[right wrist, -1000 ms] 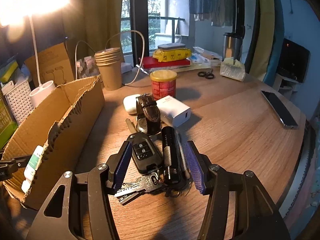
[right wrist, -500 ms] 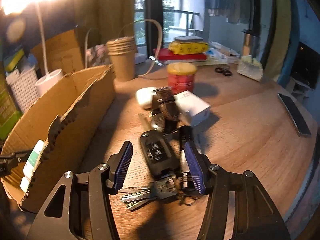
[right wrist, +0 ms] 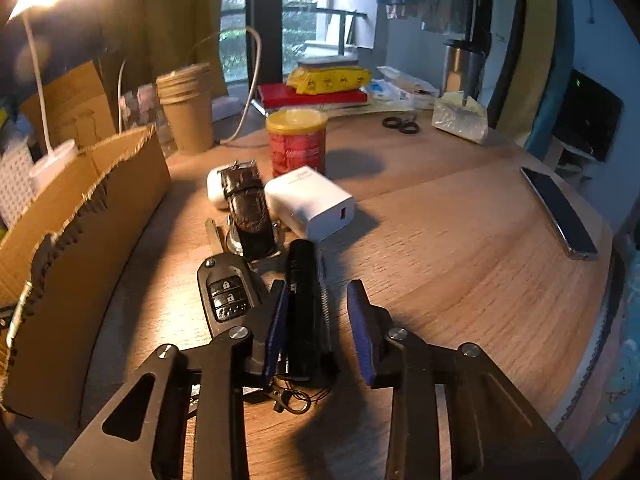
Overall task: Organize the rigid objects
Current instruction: 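Grasp the black flashlight with the right gripper, then lift the flashlight into the cardboard box and open the right gripper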
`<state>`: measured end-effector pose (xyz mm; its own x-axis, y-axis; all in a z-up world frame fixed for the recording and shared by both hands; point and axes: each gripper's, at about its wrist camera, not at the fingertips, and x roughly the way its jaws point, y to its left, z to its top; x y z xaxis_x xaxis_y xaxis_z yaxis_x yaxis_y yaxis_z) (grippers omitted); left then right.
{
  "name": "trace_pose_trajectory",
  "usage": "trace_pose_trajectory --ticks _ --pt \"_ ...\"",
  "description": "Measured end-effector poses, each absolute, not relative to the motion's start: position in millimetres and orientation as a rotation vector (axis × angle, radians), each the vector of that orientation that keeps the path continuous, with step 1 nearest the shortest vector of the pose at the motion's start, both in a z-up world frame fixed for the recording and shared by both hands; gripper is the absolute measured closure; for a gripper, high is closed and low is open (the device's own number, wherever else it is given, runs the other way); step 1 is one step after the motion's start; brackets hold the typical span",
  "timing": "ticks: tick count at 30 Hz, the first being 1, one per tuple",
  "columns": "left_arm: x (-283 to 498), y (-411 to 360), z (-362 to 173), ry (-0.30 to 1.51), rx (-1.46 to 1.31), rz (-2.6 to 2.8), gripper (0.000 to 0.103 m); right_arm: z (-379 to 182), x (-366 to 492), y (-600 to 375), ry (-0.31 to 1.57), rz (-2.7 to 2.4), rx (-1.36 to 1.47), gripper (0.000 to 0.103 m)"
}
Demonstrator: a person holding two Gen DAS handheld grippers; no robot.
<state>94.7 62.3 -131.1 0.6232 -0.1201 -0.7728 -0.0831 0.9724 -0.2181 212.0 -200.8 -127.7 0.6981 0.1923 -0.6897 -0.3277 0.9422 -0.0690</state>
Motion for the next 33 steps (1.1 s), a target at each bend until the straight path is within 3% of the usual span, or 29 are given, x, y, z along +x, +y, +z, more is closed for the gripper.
trace_pose_trajectory --ticks 13,33 --pt "94 62 -132 0.9 -0.244 -0.022 0.075 -136 220 -194 0.791 0.283 -0.241 0.081" --pt "95 61 -133 0.9 -0.248 -0.023 0.075 -78 167 -193 0.603 0.364 -0.177 0.081"
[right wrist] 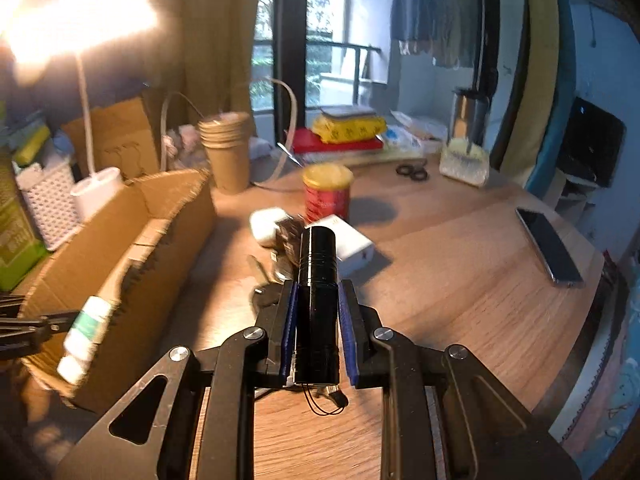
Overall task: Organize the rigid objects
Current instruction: 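Lift the flashlight into the cardboard box and open the right gripper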
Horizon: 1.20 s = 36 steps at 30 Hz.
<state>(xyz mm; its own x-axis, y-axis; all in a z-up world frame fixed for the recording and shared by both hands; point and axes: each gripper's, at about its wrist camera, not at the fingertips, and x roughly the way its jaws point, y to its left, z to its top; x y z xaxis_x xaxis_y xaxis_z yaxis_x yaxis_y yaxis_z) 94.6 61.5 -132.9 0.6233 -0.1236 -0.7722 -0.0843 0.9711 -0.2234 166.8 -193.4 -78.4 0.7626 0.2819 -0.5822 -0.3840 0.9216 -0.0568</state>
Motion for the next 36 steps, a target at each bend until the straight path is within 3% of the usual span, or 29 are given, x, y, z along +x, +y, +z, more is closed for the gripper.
trace_pose_trajectory --ticks 36 --pt "95 62 -132 0.898 -0.248 -0.022 0.075 9 66 -116 0.326 0.706 -0.173 0.081"
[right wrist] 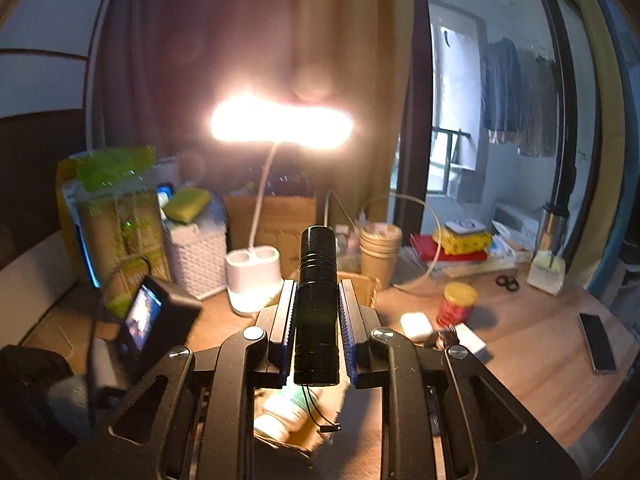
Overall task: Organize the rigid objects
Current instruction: 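Lift the flashlight into the cardboard box and open the right gripper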
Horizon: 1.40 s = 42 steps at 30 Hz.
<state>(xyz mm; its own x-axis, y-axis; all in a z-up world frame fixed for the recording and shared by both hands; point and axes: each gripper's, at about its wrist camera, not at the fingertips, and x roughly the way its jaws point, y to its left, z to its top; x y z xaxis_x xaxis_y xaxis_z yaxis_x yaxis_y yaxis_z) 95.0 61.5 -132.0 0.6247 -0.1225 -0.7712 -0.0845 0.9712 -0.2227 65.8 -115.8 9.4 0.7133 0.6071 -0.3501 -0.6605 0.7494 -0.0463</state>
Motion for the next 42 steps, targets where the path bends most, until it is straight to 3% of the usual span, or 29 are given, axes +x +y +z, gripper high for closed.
trace_pose_trajectory --ticks 12,42 --pt "95 62 -132 0.895 -0.248 -0.019 0.075 26 55 -111 0.296 0.762 -0.142 0.081" --pt "96 61 -133 0.896 -0.248 -0.024 0.075 -85 116 -81 0.612 0.628 -0.288 0.081"
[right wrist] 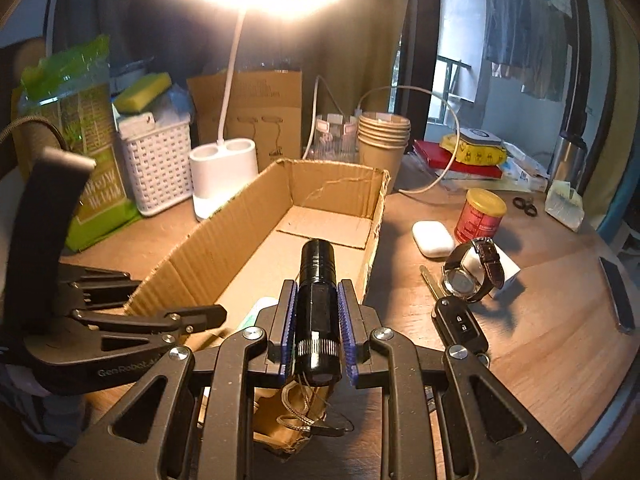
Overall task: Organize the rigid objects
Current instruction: 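Lift the flashlight into the cardboard box and open the right gripper, then move the right gripper back over the car keys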
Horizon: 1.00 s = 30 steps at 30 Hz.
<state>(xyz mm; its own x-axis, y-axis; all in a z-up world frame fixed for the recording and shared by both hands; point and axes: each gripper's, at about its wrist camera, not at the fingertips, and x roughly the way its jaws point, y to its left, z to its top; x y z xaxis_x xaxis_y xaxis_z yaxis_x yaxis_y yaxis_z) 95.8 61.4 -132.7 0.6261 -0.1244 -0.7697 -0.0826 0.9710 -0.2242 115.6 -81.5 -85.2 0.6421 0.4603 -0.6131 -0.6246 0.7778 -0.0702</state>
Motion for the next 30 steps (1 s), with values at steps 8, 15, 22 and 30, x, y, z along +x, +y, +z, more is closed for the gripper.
trace_pose_trajectory --ticks 8,15,22,30 --pt "96 61 -133 0.9 -0.246 -0.027 0.075 -85 117 -81 0.62 0.622 -0.293 0.081" --pt "97 62 -133 0.9 -0.249 -0.027 0.075 -79 117 -87 0.604 0.618 -0.273 0.079" --pt "97 61 -133 0.9 -0.25 -0.027 0.075 -69 118 -100 0.581 0.604 -0.242 0.073" --pt "97 61 -133 0.9 -0.249 -0.027 0.075 -63 126 -122 0.565 0.546 -0.204 0.071"
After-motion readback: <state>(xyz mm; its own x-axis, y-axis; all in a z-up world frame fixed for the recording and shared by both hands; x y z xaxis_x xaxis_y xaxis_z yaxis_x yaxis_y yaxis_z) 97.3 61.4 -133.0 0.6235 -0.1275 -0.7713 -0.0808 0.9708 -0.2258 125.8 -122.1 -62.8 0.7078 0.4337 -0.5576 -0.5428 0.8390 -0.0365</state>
